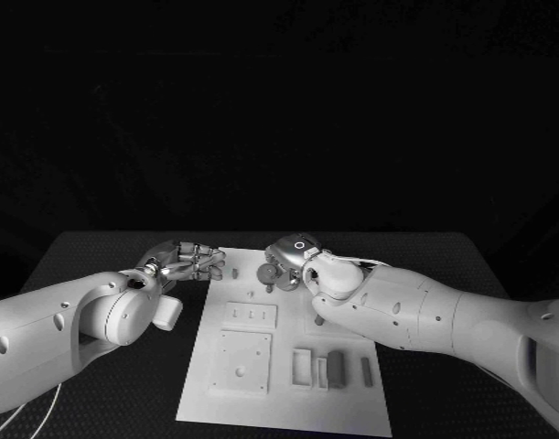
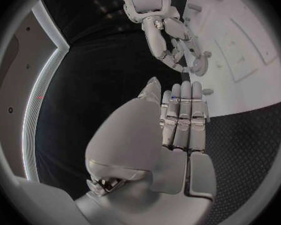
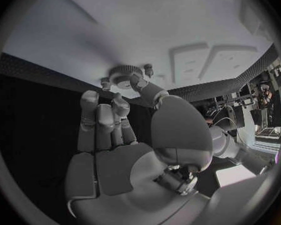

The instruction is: Assemble the parts on the task board

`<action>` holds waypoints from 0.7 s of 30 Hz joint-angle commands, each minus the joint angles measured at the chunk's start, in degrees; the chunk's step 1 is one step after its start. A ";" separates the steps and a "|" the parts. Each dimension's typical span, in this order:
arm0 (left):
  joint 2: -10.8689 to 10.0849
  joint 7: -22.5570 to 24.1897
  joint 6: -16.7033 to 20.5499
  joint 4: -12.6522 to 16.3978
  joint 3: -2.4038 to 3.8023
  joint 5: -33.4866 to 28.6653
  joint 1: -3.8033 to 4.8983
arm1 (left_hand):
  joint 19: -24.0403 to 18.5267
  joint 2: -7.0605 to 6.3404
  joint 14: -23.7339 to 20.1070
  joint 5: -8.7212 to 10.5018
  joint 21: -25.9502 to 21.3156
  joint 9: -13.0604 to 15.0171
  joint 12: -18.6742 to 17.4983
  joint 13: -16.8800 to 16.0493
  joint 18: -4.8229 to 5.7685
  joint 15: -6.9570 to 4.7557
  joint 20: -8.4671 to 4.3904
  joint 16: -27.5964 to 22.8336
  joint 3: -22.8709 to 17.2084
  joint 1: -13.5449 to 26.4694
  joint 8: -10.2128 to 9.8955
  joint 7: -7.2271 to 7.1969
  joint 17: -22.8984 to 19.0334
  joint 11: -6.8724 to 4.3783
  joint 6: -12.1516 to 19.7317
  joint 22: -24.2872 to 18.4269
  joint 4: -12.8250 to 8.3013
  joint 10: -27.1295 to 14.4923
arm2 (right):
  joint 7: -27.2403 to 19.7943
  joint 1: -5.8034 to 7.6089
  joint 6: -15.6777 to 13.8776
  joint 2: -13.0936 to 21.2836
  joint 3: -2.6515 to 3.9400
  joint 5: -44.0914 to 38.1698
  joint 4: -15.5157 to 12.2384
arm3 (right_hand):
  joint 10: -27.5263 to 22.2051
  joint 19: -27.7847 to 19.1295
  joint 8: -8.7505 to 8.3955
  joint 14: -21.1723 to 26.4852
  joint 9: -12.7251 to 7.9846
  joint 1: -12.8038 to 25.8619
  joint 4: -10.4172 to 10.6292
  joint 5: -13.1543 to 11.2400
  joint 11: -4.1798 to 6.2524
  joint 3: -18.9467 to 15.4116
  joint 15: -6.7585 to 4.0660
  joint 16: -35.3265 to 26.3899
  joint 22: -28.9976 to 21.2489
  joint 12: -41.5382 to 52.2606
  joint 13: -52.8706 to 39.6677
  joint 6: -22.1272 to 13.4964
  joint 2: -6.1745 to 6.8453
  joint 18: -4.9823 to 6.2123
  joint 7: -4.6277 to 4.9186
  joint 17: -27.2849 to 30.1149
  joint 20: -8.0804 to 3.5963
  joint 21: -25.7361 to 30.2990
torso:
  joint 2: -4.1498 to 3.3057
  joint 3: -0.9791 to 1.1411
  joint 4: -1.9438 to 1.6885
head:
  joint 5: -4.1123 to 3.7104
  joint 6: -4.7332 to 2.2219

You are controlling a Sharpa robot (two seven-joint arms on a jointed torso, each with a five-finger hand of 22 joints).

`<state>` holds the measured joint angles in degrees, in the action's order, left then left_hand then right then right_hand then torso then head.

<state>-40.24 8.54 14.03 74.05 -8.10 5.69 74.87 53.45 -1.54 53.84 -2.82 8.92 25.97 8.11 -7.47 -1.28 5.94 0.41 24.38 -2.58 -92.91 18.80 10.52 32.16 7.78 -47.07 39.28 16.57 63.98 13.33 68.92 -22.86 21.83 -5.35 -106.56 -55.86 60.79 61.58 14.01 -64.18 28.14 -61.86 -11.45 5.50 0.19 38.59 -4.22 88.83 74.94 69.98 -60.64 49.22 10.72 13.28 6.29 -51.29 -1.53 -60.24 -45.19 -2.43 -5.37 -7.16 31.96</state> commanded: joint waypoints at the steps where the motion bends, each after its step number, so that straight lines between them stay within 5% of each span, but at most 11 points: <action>1: 0.15 0.47 -0.93 0.03 0.05 0.17 0.05 | 0.29 0.22 0.47 -0.09 -0.29 -0.07 -0.23 -0.06 -0.69 0.12 -0.07 -0.20 0.16 0.28 -0.40 0.17 0.07 -0.04 -0.43 0.07 0.02 0.53 | -0.60 -0.01 0.13 0.00 -0.03 0.37 -0.01 | -3.66 -0.06 -0.18 0.07 -0.05 -0.20 0.24 -0.10 -2.26 0.02 0.35 -0.13 0.82 -0.12 0.06 1.63 0.55 1.72 2.13 0.05 0.24 0.19 | 0.01 -0.01 -0.01 | -0.08 0.05; 6: 0.09 0.49 -0.90 0.03 0.05 0.17 0.05 | 0.29 0.22 0.48 -0.09 -0.30 -0.07 -0.25 -0.06 -0.69 0.12 -0.07 -0.23 0.16 0.29 -0.41 0.17 0.10 -0.03 -0.42 0.07 0.02 0.53 | -0.77 -0.01 -1.17 0.78 -0.03 0.79 -0.75 | -3.70 -0.09 -0.18 0.10 -0.07 -0.30 0.18 -0.10 -2.25 0.04 0.34 -0.14 0.82 -0.12 0.07 1.61 0.47 1.72 2.12 0.06 0.25 0.20 | 0.00 -0.01 0.00 | -0.07 -0.01; 11: -0.22 0.50 -0.82 0.02 0.05 0.17 0.05 | 0.29 0.22 0.48 -0.09 -0.31 -0.07 -0.27 -0.06 -0.69 0.12 -0.07 -0.26 0.17 0.29 -0.42 0.17 0.13 -0.03 -0.42 0.07 0.02 0.54 | -3.21 0.07 -7.03 3.89 0.22 4.43 -4.08 | -3.70 -0.05 0.01 0.07 -0.12 -0.82 -0.30 -0.12 -2.29 0.02 0.34 -0.06 0.87 0.00 0.13 1.85 0.12 1.72 2.19 0.10 0.24 0.15 | 0.01 0.05 0.06 | -0.02 -0.26; 15: -0.56 0.53 -0.81 0.02 0.05 0.17 0.06 | 0.29 0.20 0.48 -0.09 -0.32 -0.06 -0.28 -0.06 -0.69 0.12 -0.07 -0.28 0.18 0.29 -0.42 0.17 0.15 -0.03 -0.43 0.08 0.01 0.54 | -6.60 0.63 -9.99 6.92 1.30 8.36 -7.18 | -3.66 0.02 0.05 0.03 -0.19 -0.84 -0.56 -0.15 -2.39 -0.19 0.41 -0.02 0.88 0.07 0.19 1.86 0.33 1.72 2.29 0.14 0.25 0.11 | -0.02 0.04 0.14 | -0.18 -0.42; 18: -0.82 0.66 -0.94 0.08 0.05 0.18 0.06 | 0.29 0.18 0.49 -0.08 -0.32 -0.06 -0.28 -0.06 -0.69 0.12 -0.07 -0.29 0.19 0.28 -0.42 0.17 0.16 -0.03 -0.43 0.08 0.01 0.55 | -8.07 0.92 -9.41 9.79 2.81 10.90 -9.92 | -3.66 0.09 0.17 0.02 -0.23 -0.54 -0.41 -0.13 -2.45 -0.35 0.49 -0.02 0.86 0.11 0.26 2.05 0.90 1.72 2.35 0.19 0.30 0.13 | -0.03 0.11 0.22 | -0.32 -0.70; 21: -1.07 0.73 -0.99 0.18 0.05 0.25 0.06 | 0.29 0.16 0.49 -0.08 -0.33 -0.06 -0.29 -0.07 -0.69 0.12 -0.07 -0.30 0.19 0.28 -0.42 0.17 0.18 -0.03 -0.44 0.08 0.00 0.55 | -8.49 1.08 -7.82 12.10 3.54 12.68 -11.36 | -3.66 0.11 0.28 0.02 -0.23 -0.40 -0.27 -0.12 -2.44 -0.38 0.49 -0.03 0.84 0.14 0.29 2.22 1.03 1.72 2.33 0.21 0.32 0.15 | -0.03 0.15 0.28 | -0.38 -0.92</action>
<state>-41.31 8.54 13.96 74.04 -8.10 5.70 74.88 53.45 -1.54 54.04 -2.82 8.92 25.97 8.11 -7.46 -1.27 6.14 0.41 24.38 -2.58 -92.91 18.59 10.68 32.27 7.78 -47.22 39.28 16.57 63.97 7.96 70.11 -29.92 33.54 -1.75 -98.34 -66.85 60.60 61.49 14.01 -64.17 27.96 -62.25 -11.71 5.50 -0.01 38.51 -4.21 88.84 74.93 69.98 -60.41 48.97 11.38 13.28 6.54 -51.16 -1.42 -60.24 -45.19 -2.35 -5.19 -7.44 31.28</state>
